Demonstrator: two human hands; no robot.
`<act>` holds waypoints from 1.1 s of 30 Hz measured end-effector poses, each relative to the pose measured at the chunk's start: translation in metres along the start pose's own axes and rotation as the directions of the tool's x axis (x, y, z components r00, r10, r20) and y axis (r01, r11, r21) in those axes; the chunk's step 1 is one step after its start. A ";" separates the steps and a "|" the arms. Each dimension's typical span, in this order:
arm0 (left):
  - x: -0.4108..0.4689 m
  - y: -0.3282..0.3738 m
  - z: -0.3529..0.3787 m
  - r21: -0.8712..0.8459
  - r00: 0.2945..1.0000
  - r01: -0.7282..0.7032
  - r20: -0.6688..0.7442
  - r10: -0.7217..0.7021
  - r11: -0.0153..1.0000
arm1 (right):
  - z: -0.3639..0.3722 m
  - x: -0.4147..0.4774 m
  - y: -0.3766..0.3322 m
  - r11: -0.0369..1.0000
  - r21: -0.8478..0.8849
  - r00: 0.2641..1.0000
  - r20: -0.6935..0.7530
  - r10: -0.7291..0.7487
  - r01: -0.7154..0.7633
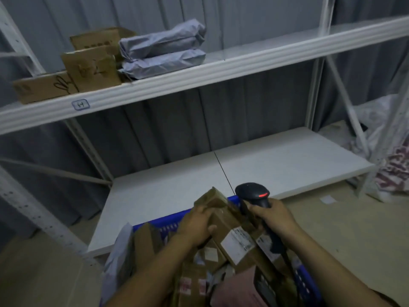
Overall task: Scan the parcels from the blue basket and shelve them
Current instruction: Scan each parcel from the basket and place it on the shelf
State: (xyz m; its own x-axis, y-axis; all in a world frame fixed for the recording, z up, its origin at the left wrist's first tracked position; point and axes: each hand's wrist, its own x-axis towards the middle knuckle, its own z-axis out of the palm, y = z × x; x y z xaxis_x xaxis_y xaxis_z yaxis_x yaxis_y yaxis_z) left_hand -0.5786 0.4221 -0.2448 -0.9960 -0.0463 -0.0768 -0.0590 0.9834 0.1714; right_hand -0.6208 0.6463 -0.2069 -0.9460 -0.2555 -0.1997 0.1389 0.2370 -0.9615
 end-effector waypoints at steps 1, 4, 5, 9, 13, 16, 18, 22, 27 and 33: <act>0.008 -0.001 0.011 -0.028 0.999 0.023 0.028 -0.023 0.999 | -0.003 0.008 0.004 1.000 -0.024 1.000 -0.012 -0.002 0.002; 0.033 0.000 0.038 -0.074 0.989 0.139 0.057 -0.135 0.988 | -0.008 0.031 0.009 0.998 -0.062 1.000 -0.023 -0.016 0.015; 0.042 -0.003 0.050 -0.073 0.984 0.178 0.033 -0.176 0.981 | -0.008 0.038 0.011 0.997 -0.077 1.000 -0.025 -0.015 0.013; 0.055 0.002 0.068 -0.131 0.940 0.340 0.030 -0.339 0.931 | -0.005 0.055 0.020 0.996 -0.075 0.999 0.031 0.042 -0.039; 0.053 -0.014 0.081 -0.442 0.734 0.601 -0.026 -0.679 0.666 | 0.001 0.069 0.024 0.994 -0.101 0.993 0.102 0.061 -0.051; 0.047 0.015 0.070 -0.695 0.788 0.508 0.136 -0.601 0.509 | 0.007 0.073 0.026 0.993 -0.099 0.987 0.139 0.082 -0.069; 0.039 0.010 0.064 -0.743 0.806 0.446 0.090 -0.585 0.500 | 0.012 0.071 0.026 0.994 -0.083 0.981 0.172 0.085 -0.071; 0.018 -0.009 0.040 -0.894 0.761 0.269 -0.031 -0.648 0.358 | 0.026 0.060 0.022 0.998 -0.029 0.972 0.227 0.056 -0.051; -0.016 -0.034 -0.011 -0.986 0.685 0.010 -0.116 -0.719 0.169 | 0.044 0.041 0.022 0.976 0.168 0.957 0.277 0.086 -0.136; -0.045 -0.028 -0.027 -0.992 0.657 -0.018 -0.104 -0.746 0.123 | 0.060 0.008 0.012 0.782 0.423 0.855 0.449 0.258 -0.458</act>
State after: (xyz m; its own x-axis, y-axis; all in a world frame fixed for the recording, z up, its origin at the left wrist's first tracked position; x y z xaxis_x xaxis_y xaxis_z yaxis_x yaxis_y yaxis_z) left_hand -0.5335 0.3921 -0.2193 -0.6178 -0.7827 -0.0758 -0.0560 -0.0523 0.9971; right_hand -0.6091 0.5908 -0.2314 -0.6415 -0.5784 -0.5038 0.6659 -0.0939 -0.7401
